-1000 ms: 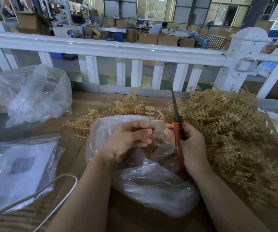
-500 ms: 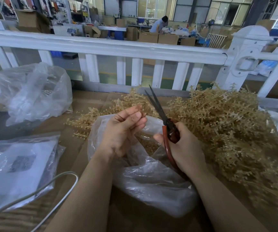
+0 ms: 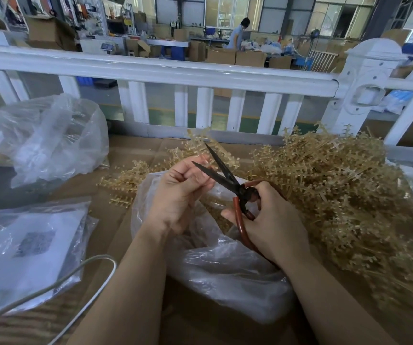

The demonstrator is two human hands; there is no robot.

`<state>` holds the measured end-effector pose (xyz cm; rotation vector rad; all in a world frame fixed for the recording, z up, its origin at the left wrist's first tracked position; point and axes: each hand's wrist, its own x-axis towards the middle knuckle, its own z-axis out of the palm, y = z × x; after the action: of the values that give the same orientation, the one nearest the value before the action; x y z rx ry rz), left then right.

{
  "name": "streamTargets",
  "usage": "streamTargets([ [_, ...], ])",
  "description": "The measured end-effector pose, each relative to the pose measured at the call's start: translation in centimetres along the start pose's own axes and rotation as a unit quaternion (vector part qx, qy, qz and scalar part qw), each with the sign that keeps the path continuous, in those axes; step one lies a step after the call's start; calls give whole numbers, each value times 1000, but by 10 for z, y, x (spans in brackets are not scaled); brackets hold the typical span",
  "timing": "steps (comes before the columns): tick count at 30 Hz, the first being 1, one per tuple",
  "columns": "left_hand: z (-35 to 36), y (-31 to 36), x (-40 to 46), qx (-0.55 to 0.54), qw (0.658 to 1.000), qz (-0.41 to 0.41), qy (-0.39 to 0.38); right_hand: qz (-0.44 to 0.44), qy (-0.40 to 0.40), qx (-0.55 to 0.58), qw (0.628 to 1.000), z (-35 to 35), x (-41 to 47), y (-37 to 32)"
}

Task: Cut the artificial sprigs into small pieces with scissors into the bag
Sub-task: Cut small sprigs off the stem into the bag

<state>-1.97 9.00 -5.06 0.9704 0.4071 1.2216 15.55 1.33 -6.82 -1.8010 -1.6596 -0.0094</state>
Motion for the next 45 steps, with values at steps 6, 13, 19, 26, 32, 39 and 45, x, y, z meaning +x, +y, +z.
streamTargets([
  [6, 1, -3, 0, 16, 999, 23, -15, 3, -1, -9, 1000, 0, 0, 0],
  [13, 0, -6, 3, 50, 997, 49, -17, 3, -8, -3, 1000, 0, -2, 0],
  [19, -2, -7, 4, 47, 995, 61, -59, 1, -7, 13, 1000, 2, -2, 1],
  [26, -3, -6, 4, 42, 995, 64, -68, -4, -3, 12, 1000, 1, -2, 0],
  [32, -3, -7, 4, 29, 996, 70, -56, -3, 1, 12, 1000, 1, -3, 0],
  [39, -6, -10, 6, 69, 993, 86, -33, 12, 12, -30, 999, 2, -1, 2],
  [45, -8, -11, 6, 125, 988, 86, -32, 4, 20, -35, 999, 2, -2, 1],
])
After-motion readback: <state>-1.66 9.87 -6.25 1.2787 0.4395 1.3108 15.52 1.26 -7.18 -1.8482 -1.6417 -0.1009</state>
